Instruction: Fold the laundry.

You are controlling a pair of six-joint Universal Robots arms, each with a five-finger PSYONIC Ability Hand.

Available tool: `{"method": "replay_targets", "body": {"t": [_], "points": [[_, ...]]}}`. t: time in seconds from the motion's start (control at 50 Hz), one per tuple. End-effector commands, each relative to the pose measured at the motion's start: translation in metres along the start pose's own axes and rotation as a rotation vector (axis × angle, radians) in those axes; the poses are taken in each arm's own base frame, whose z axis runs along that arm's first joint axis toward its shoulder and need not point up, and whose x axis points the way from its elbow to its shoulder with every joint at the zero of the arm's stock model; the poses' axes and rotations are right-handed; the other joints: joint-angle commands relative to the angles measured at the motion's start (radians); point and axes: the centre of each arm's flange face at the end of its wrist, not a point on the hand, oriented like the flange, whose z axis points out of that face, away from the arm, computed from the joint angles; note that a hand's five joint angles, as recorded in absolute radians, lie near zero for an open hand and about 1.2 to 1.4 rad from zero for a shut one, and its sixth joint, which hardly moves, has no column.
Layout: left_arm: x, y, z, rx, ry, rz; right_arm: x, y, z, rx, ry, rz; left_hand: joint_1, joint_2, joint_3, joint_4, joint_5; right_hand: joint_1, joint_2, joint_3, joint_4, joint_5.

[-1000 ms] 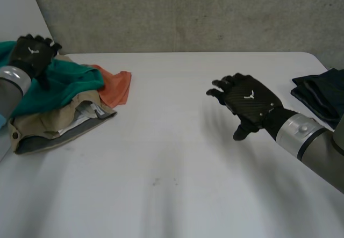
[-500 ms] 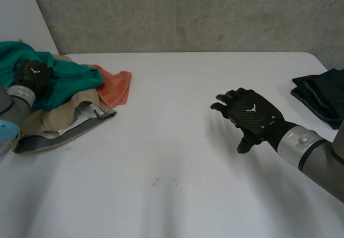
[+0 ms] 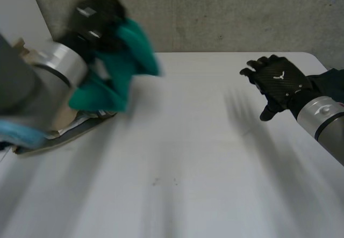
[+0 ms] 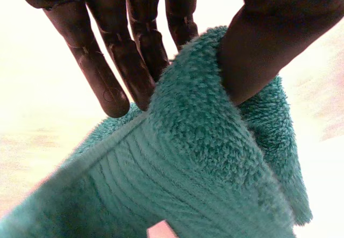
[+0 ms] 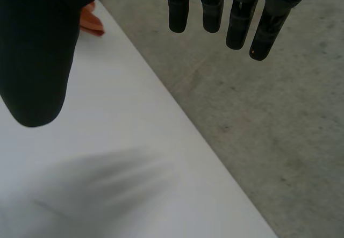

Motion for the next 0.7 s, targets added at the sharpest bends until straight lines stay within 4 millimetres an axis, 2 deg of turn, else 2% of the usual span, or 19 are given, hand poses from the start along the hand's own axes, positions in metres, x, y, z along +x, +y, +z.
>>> {"method": "replay_targets", "body": {"t": [0.02, 0.04, 0.14, 0.22, 0.24, 0.32, 0.38, 0.52, 0.58, 0.66, 0.7], "points": [[0.104, 0.074, -0.021, -0.201, 0.244, -0.113, 0.004, -0.004, 0.002, 0.001, 0.028, -0.006, -0.782, -0.866, -0.864, -0.874, -0.795, -0.024, -0.046, -0.037, -0.057, -0.056], [0.107, 0.080, -0.021, -0.218, 0.249, -0.108, 0.004, -0.004, 0.002, 0.002, 0.027, -0.006, -0.934, -1.018, -1.016, -1.025, -0.947, -0.024, -0.046, -0.037, -0.057, -0.056], [0.104, 0.074, -0.019, -0.205, 0.239, -0.081, 0.001, -0.003, 0.002, -0.004, 0.020, -0.002, -0.934, -1.018, -1.016, -1.025, -0.947, -0.024, -0.046, -0.037, -0.057, -0.056], [0.083, 0.064, -0.014, -0.189, 0.189, -0.062, 0.002, -0.002, 0.001, -0.012, 0.017, 0.002, -0.934, -1.018, -1.016, -1.025, -0.947, -0.024, -0.046, -0.037, -0.057, -0.056], [0.072, 0.059, -0.013, -0.185, 0.162, -0.056, 0.001, -0.002, 0.001, -0.019, 0.013, 0.004, -0.930, -1.014, -1.012, -1.021, -0.943, -0.024, -0.046, -0.037, -0.057, -0.056], [0.052, 0.046, -0.020, -0.210, 0.109, -0.047, -0.002, -0.002, -0.004, -0.059, -0.020, 0.028, -0.912, -0.997, -0.994, -1.004, -0.925, -0.024, -0.046, -0.037, -0.057, -0.056], [0.043, 0.044, -0.025, -0.235, 0.085, -0.040, -0.005, -0.003, -0.009, -0.107, -0.057, 0.056, -0.892, -0.976, -0.974, -0.983, -0.905, -0.024, -0.046, -0.037, -0.057, -0.056], [0.043, 0.066, -0.040, -0.343, 0.096, 0.051, -0.012, -0.009, -0.033, -0.325, -0.196, 0.163, -0.862, -0.947, -0.944, -0.954, -0.875, -0.024, -0.046, -0.037, -0.057, -0.056], [0.047, 0.085, -0.049, -0.420, 0.125, 0.138, -0.010, -0.008, -0.033, -0.347, -0.205, 0.170, -0.833, -0.917, -0.915, -0.925, -0.846, -0.024, -0.046, -0.037, -0.057, -0.056], [0.053, 0.096, -0.058, -0.471, 0.128, 0.218, -0.007, -0.002, -0.030, -0.334, -0.184, 0.123, -0.716, -0.800, -0.798, -0.807, -0.729, -0.024, -0.046, -0.037, -0.057, -0.056], [0.063, 0.099, -0.065, -0.487, 0.129, 0.231, -0.009, 0.002, -0.028, -0.323, -0.192, 0.091, -0.678, -0.762, -0.760, -0.769, -0.690, -0.024, -0.046, -0.037, -0.057, -0.056]]}}
